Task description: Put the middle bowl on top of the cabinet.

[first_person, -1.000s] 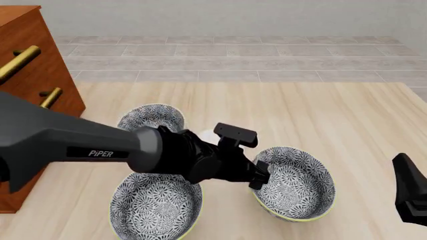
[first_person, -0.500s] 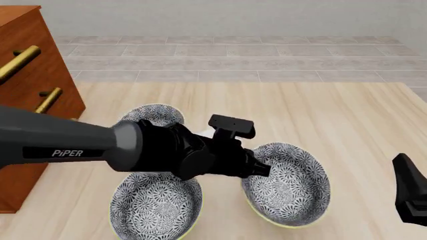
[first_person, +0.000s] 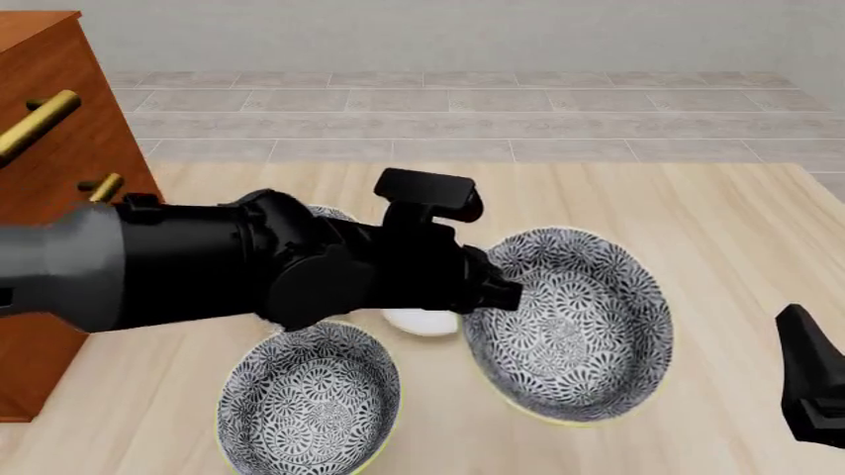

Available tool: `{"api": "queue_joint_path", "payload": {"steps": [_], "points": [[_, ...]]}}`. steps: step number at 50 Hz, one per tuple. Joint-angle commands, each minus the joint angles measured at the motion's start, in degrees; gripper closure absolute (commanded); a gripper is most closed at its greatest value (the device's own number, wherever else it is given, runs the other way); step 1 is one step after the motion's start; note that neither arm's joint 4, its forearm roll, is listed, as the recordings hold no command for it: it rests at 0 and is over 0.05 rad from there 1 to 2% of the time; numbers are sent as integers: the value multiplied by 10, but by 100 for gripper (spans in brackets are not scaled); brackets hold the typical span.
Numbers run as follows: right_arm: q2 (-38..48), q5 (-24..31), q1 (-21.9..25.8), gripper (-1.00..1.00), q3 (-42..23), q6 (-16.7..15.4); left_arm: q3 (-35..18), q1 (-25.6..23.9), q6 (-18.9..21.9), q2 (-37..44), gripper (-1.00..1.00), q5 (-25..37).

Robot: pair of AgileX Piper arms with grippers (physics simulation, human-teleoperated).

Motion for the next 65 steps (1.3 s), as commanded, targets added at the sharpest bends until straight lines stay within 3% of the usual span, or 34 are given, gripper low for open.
{"api": "queue_joint_path", "payload": {"steps": [1, 31, 46, 63, 65], "points": [[1, -1, 0, -100, 0, -3, 3, 2, 4, -70, 100, 25], [1, -1, -1, -100, 0, -9, 2, 20, 22, -136, 100, 59], [1, -1, -1, -100, 0, -9, -2, 69, 40, -165, 100, 92], [4, -4, -1, -100, 0, -11, -48, 124, 70, -222, 100, 172], [4, -4, -1, -100, 0, -11, -54, 150, 83, -238, 100, 179]]}}
